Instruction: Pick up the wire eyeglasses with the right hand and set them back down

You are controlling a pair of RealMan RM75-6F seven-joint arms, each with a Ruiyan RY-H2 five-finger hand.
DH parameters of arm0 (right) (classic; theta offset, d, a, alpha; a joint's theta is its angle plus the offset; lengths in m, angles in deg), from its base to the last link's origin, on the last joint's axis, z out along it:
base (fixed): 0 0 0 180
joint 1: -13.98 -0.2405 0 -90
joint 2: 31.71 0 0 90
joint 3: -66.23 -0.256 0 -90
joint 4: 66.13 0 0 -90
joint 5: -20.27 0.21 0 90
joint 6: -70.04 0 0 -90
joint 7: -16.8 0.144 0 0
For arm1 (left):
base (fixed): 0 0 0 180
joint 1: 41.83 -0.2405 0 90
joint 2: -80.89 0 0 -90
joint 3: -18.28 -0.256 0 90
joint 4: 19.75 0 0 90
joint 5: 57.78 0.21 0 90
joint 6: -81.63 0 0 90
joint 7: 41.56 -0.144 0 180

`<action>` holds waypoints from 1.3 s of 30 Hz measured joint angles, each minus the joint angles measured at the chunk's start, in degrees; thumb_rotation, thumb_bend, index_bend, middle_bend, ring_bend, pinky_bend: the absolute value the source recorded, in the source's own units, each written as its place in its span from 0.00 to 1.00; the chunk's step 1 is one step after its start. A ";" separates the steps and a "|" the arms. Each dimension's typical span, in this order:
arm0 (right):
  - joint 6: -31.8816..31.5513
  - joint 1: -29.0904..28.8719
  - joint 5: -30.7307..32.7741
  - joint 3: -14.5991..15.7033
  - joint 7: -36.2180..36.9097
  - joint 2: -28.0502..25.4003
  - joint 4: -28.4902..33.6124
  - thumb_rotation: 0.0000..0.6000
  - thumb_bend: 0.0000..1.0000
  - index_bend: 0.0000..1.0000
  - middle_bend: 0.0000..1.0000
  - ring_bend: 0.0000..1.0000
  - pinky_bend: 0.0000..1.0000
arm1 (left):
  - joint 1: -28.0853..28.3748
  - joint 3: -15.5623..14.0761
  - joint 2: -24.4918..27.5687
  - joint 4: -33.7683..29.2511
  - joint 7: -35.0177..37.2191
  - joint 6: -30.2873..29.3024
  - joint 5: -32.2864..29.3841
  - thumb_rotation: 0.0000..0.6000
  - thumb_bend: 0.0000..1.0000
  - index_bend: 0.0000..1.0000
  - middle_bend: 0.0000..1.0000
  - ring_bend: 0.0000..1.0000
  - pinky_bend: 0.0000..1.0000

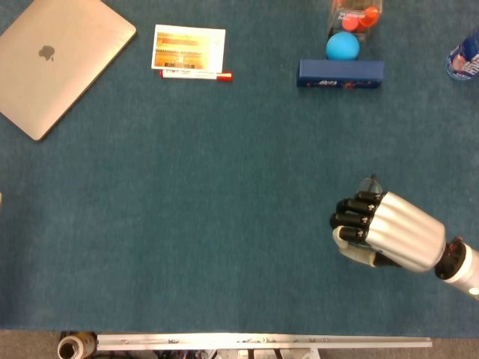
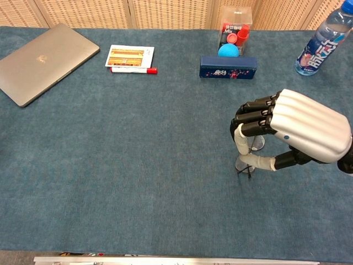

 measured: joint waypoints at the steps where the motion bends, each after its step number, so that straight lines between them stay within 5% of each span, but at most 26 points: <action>1: 0.04 0.12 -0.09 0.13 -0.13 -0.06 -0.17 1.00 0.29 0.61 0.56 0.43 0.60 | 0.00 0.02 0.01 -0.02 0.03 -0.01 -0.02 1.00 0.28 0.53 0.55 0.42 0.59; 39: 1.12 2.65 1.03 0.32 -0.65 0.71 -6.65 1.00 0.30 0.61 0.56 0.43 0.60 | -0.01 -0.12 0.34 -0.55 -0.16 0.10 0.01 1.00 0.28 0.53 0.55 0.42 0.59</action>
